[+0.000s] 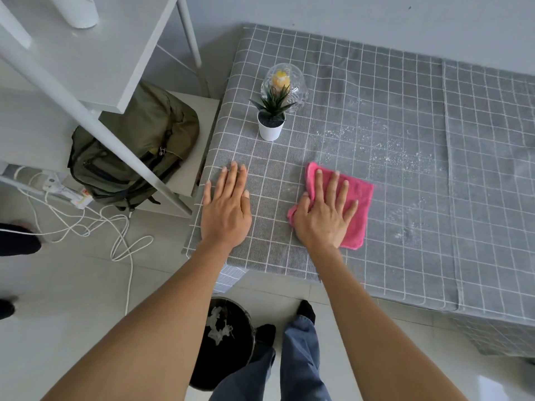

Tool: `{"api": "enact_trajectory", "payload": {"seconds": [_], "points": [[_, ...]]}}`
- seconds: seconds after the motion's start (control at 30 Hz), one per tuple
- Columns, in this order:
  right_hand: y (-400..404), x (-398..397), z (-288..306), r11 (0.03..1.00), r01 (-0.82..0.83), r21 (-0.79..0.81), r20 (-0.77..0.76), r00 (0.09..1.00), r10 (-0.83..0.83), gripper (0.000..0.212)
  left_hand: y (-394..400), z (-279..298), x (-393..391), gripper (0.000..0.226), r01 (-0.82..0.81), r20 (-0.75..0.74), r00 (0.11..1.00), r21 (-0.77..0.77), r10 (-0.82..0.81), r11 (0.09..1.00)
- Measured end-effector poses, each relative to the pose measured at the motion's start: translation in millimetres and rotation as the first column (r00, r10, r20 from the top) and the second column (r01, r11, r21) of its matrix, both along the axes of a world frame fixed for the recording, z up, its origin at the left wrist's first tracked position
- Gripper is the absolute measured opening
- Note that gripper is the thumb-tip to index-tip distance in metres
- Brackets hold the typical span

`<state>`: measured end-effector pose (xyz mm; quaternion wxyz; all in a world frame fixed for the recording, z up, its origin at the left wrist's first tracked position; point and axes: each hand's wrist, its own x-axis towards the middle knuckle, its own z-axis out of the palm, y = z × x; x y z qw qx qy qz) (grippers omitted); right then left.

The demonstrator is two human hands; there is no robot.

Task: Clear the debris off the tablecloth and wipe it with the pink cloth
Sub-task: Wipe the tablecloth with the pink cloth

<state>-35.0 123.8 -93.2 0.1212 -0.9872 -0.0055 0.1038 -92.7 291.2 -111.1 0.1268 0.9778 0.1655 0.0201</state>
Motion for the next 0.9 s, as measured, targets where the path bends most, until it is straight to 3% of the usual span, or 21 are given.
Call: {"api": "enact_trajectory", "payload": {"seconds": [0.13,0.23,0.33,0.47,0.63,0.9], "points": [[32.8,-26.0,1.4,0.967,-0.252,0.035,0.016,0.968,0.251,0.058,0.1,0.5,-0.2,0.056,0.006,-0.010,1.000,0.006,-0.006,1.000],[29.6,-27.0,0.6,0.950,-0.306,0.061,0.022,0.952,0.305,0.057,-0.1,0.7,-0.5,0.056,0.010,-0.011,1.000,0.013,-0.010,1.000],[5.4,-15.5,-1.5,0.963,-0.269,0.031,0.033,0.963,0.268,0.057,-0.4,1.7,-0.6,0.055,0.008,-0.012,1.000,0.000,-0.008,1.000],[-21.2,-4.0,-1.1,0.996,-0.092,0.015,0.008,0.996,0.092,0.058,0.8,1.2,-0.3,0.054,0.008,-0.017,1.000,-0.011,-0.008,1.000],[-2.4,-9.1,-0.6,0.996,0.061,0.070,0.001,0.998,-0.061,0.058,1.2,-0.3,-0.3,0.054,-0.004,-0.010,1.000,-0.020,0.004,1.000],[26.9,-29.9,2.5,0.968,-0.243,0.061,0.011,0.970,0.242,0.057,0.0,1.0,-0.5,0.053,-0.009,-0.006,1.000,-0.030,0.009,1.000]]}}
